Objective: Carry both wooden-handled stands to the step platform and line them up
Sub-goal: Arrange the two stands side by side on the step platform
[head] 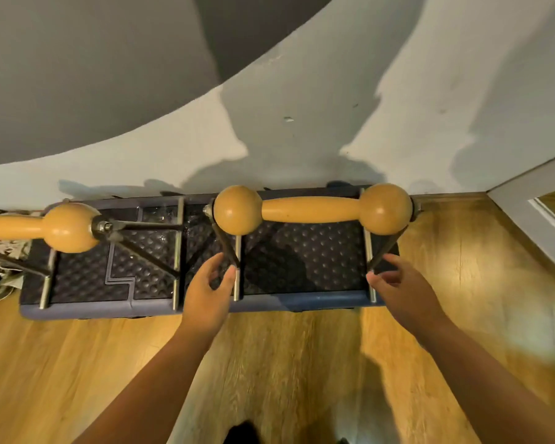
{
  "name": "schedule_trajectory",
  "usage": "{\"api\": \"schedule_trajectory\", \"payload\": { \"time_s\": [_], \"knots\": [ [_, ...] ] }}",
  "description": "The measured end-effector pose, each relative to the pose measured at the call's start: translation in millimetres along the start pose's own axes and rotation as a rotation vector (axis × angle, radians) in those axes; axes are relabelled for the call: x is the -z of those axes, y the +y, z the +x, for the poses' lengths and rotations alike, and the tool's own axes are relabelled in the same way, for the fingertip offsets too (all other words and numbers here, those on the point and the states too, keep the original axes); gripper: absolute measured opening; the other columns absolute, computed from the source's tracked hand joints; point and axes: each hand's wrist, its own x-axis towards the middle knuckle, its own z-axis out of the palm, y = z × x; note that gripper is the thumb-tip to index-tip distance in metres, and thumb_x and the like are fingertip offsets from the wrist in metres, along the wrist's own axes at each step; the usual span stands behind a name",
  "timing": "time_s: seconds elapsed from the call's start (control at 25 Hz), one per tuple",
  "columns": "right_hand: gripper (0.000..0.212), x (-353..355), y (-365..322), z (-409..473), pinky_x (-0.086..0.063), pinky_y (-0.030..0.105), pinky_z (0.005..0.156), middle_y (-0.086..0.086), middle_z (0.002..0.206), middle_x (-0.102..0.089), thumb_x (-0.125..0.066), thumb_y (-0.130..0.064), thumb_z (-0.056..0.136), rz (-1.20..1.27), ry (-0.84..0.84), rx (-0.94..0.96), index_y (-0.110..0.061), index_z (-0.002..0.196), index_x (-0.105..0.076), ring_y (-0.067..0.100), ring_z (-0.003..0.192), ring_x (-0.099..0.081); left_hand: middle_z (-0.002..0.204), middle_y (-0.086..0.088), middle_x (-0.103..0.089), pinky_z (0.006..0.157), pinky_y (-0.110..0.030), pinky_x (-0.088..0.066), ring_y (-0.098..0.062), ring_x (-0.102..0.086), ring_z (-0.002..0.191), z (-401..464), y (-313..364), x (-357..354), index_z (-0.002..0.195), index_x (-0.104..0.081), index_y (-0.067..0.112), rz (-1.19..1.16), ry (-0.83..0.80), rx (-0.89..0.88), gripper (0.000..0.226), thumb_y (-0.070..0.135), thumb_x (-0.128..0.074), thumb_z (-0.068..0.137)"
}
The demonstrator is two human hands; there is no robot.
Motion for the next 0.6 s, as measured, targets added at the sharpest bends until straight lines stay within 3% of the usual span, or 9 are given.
{"api": "schedule_trajectory", "payload": {
  "time_s": [0.12, 0.2, 0.32, 0.4, 0.52, 0.6],
  "knots": [
    [0.029, 14, -38, -26, -0.048, 0.036, 0.078, 0.002, 0.094, -0.073, -0.066, -0.034, 0.099, -0.099, -0.078, 0.047, -0.01, 0.114, -0.074, 0.026, 0.097, -0.069, 0.128, 0.008, -0.061, 0.096, -0.027, -0.042, -0.008, -0.055, 0.118, -34, 36, 18, 0.142, -0.058, 0.019, 0.018, -0.016, 0.007, 0.039, 0.031, -0.054, 0.105],
    [0.023, 19, -74, -52, -0.053, 0.043, 0.086, 0.004, 0.092, -0.074, -0.065, -0.033, 0.1, -0.104, -0.187, 0.091, -0.013, 0.101, -0.076, 0.026, 0.097, -0.069, 0.116, 0.012, -0.067, 0.093, -0.026, -0.047, -0.003, -0.06, 0.105, -50, 65, 29, 0.135, -0.065, 0.018, 0.111, -0.057, -0.038, 0.035, 0.034, -0.053, 0.106],
    [0.024, 27, -126, -96, -0.054, 0.035, 0.092, -0.007, 0.104, -0.073, -0.062, -0.04, 0.101, -0.225, -0.28, 0.214, -0.026, 0.117, -0.072, 0.012, 0.102, -0.067, 0.104, 0.015, -0.072, 0.089, -0.026, -0.053, -0.002, -0.066, 0.098, -73, 111, 50, 0.12, -0.071, 0.024, 0.217, -0.121, -0.128, 0.027, 0.038, -0.056, 0.103],
    [0.039, 33, -153, -126, -0.053, 0.031, 0.097, -0.012, 0.121, -0.068, -0.062, -0.045, 0.099, -0.233, -0.25, 0.32, -0.032, 0.136, -0.063, 0.007, 0.112, -0.063, 0.107, 0.018, -0.073, 0.091, -0.022, -0.055, 0.004, -0.067, 0.1, -97, 142, 71, 0.116, -0.071, 0.03, 0.218, -0.169, -0.217, 0.025, 0.044, -0.061, 0.098],
    [0.058, 43, -170, -153, -0.05, 0.032, 0.106, -0.016, 0.143, -0.055, -0.064, -0.053, 0.095, -0.33, -0.172, 0.488, -0.037, 0.149, -0.051, 0.007, 0.131, -0.052, 0.116, 0.025, -0.068, 0.086, -0.005, -0.047, 0.017, -0.059, 0.108, -129, 178, 104, 0.124, -0.067, 0.037, 0.273, -0.197, -0.378, 0.047, 0.061, -0.063, 0.083],
    [0.068, 46, -177, -162, -0.048, 0.035, 0.109, -0.018, 0.148, -0.049, -0.066, -0.06, 0.091, -0.388, -0.17, 0.547, -0.04, 0.152, -0.044, 0.008, 0.138, -0.045, 0.124, 0.035, -0.058, 0.087, -0.002, -0.041, 0.024, -0.051, 0.113, -143, 186, 127, 0.129, -0.058, 0.047, 0.319, -0.184, -0.438, 0.057, 0.067, -0.066, 0.077]
  ]
}}
